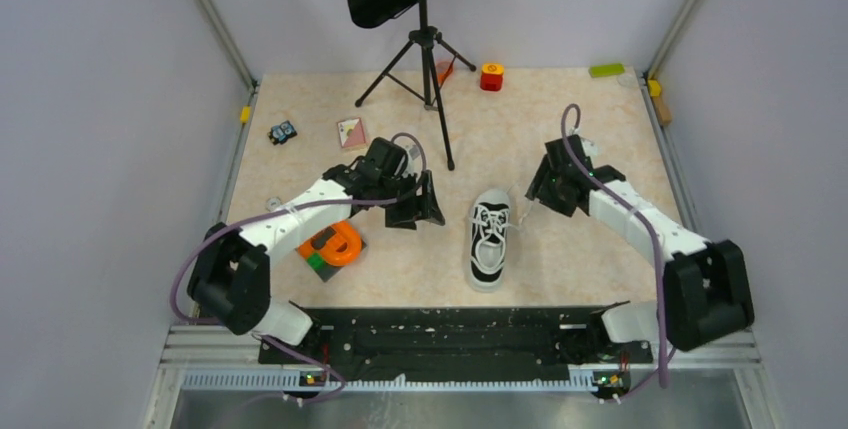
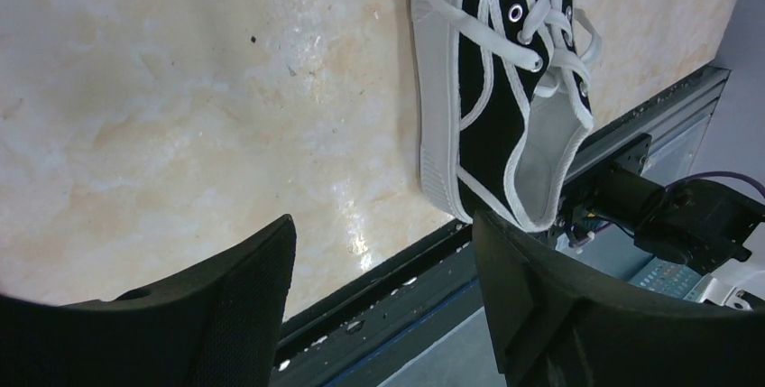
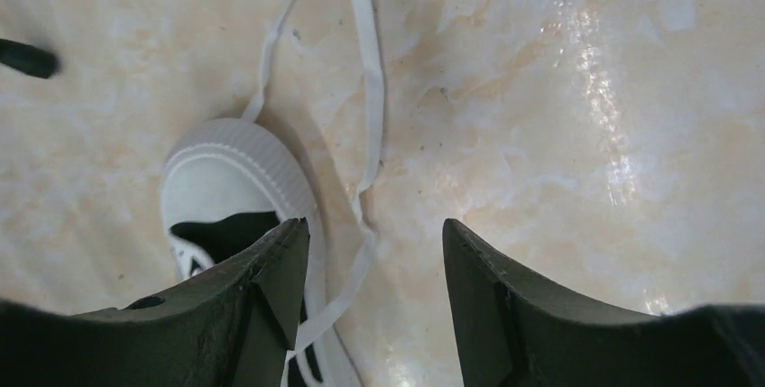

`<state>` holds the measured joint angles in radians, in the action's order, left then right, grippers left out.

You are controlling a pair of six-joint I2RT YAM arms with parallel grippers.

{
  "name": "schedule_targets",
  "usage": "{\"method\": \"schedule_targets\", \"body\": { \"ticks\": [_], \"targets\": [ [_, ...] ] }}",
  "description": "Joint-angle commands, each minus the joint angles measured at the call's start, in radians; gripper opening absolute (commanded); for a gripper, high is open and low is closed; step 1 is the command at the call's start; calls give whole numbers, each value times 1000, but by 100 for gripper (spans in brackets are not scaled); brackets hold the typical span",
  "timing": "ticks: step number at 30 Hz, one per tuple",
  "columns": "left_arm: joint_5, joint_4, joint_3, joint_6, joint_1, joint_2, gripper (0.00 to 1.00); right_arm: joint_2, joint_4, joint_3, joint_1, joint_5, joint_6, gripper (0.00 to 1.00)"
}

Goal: Tie the shoes
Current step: Place the shoe at the center of the board, then adjust the shoe at the center of the board.

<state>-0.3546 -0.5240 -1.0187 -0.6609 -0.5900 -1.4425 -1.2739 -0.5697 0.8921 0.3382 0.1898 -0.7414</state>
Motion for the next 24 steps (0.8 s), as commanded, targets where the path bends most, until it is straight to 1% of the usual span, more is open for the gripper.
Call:
{"method": "schedule_targets", "body": {
  "ticks": [1, 7, 11, 12, 13, 14, 15, 16, 17, 20, 24],
  "targets": [
    [-52, 106, -70, 5, -12, -72, 75, -161, 100, 65, 2, 31, 59, 58],
    [-68, 90, -162, 24, -37, -214, 73, -333, 145, 120, -2, 59, 85, 58],
    [-67, 125, -171, 11, -65, -253, 73, -408, 192, 126, -5, 58, 92, 56],
    [-60, 125, -180, 9, -69, -268, 73, -427, 185, 132, -6, 65, 94, 53],
    [-53, 125, -192, 12, -70, -285, 73, -439, 177, 139, -7, 71, 94, 46],
    [-44, 121, -207, 17, -71, -308, 73, -442, 169, 139, -8, 78, 94, 35],
    [-36, 110, -228, 26, -70, -330, 73, -438, 169, 133, -10, 83, 95, 16],
    [-34, 98, -255, 37, -70, -354, 72, -423, 169, 119, -13, 88, 95, 4],
    [-37, 89, -280, 46, -70, -377, 72, -404, 167, 102, -20, 92, 93, 0],
    [-62, 81, -347, 63, -70, -438, 73, -314, 153, 16, -52, 108, 83, 0],
    [-101, 74, -442, 60, -73, -515, 73, -129, 113, -103, -95, 127, 83, 0]
  ]
}}
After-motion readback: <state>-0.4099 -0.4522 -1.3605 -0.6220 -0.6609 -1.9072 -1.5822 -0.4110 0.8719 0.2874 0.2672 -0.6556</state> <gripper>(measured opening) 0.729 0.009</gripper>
